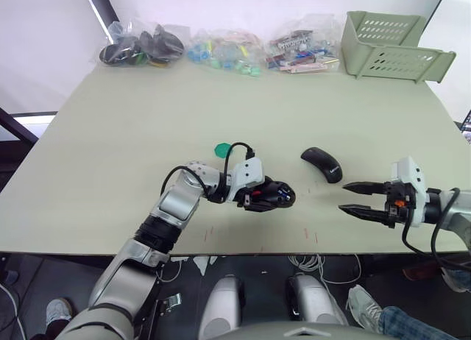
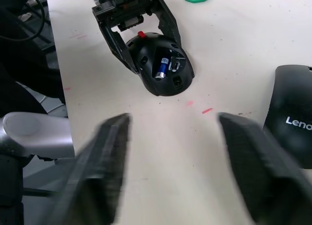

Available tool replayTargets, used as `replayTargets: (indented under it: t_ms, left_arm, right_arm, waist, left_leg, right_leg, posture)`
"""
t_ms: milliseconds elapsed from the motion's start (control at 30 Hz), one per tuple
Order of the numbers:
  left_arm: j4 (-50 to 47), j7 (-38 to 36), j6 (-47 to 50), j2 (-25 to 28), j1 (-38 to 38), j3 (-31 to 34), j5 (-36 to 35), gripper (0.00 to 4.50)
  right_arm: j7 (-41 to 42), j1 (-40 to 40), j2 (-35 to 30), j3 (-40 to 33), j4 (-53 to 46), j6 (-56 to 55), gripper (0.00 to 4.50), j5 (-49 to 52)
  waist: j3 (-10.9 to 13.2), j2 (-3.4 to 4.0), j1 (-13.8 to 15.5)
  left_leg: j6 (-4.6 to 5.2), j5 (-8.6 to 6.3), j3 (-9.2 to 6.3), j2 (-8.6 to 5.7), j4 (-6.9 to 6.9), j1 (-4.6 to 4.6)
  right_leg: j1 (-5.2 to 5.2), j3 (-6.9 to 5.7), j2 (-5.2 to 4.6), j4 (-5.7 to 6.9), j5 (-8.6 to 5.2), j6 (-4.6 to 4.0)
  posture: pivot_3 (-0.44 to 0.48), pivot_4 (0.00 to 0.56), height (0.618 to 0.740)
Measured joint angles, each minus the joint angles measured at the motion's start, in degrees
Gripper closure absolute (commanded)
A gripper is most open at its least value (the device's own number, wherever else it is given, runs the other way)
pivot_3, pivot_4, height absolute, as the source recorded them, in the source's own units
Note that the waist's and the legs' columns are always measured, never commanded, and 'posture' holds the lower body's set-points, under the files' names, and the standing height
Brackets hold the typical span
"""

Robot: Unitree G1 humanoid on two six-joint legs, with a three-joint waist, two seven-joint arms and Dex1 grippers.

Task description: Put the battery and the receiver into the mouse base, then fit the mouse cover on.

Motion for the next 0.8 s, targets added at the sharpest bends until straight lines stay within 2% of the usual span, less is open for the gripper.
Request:
replayTargets:
  t_ms: [133,200,233,267,500,800]
  left_arm:
    - [0.2,-0.04,-0.25,0.0,0.0,0.01,-0.01,1.51]
    - [0.3,-0.26,-0.28,0.0,0.0,0.1,-0.17,0.56]
    - [0.49,-0.32,-0.25,0.03,-0.01,0.12,-0.1,0.21]
    - [1.16,-0.27,-0.22,0.1,0.0,0.23,-0.09,0.1]
    - [-1.03,-0.57,-0.15,0.9,1.48,2.12,-2.23,0.1]
    - [-16.45,-1.5,6.18,10.31,10.8,12.69,-11.59,0.1]
  right_arm:
    - [-0.11,1.01,0.01,-0.01,0.0,-0.62,0.03,-0.03]
    - [-0.14,1.15,0.03,-0.01,-0.11,-0.89,0.0,-0.01]
    - [-0.15,1.2,0.04,-0.01,-0.14,-0.93,0.0,0.0]
    - [-0.2,1.32,0.07,-0.03,-0.15,-0.98,0.0,0.03]
    - [-0.85,1.69,0.37,-1.41,-0.17,-1.98,0.0,0.07]
    - [-1.83,2.7,0.66,-2.83,-0.3,-2.16,0.0,0.37]
  waist:
    - [0.0,0.0,0.0]
    - [0.0,0.0,0.0]
    - [0.0,0.0,-0.01]
    - [0.02,0.0,0.0]
    - [0.09,-0.02,0.24]
    - [0.2,0.04,0.26]
  left_leg:
    - [0.0,0.0,0.0,0.0,0.0,0.01]
    - [0.0,0.0,0.0,0.0,0.0,0.01]
    - [0.0,0.0,0.0,0.0,0.0,0.01]
    - [0.0,0.0,0.0,0.0,0.0,0.0]
    - [-0.01,0.0,0.01,0.01,-0.01,-0.02]
    - [-0.01,0.0,0.06,0.08,-0.06,0.01]
  right_leg:
    - [0.0,0.0,0.0,0.0,0.0,0.0]
    - [0.0,0.0,0.0,0.0,0.0,0.0]
    - [0.0,0.0,0.0,0.0,0.0,0.0]
    - [-0.01,0.0,0.0,0.0,0.0,0.0]
    - [-0.01,0.0,-0.03,-0.02,-0.01,0.0]
    - [-0.02,0.0,-0.13,-0.04,-0.02,-0.01]
  posture:
    - [0.0,0.15,0.74]
    - [0.0,0.15,0.74]
    - [0.0,0.15,0.74]
    - [0.0,0.15,0.74]
    - [0.0,0.15,0.74]
    - [0.0,0.15,0.74]
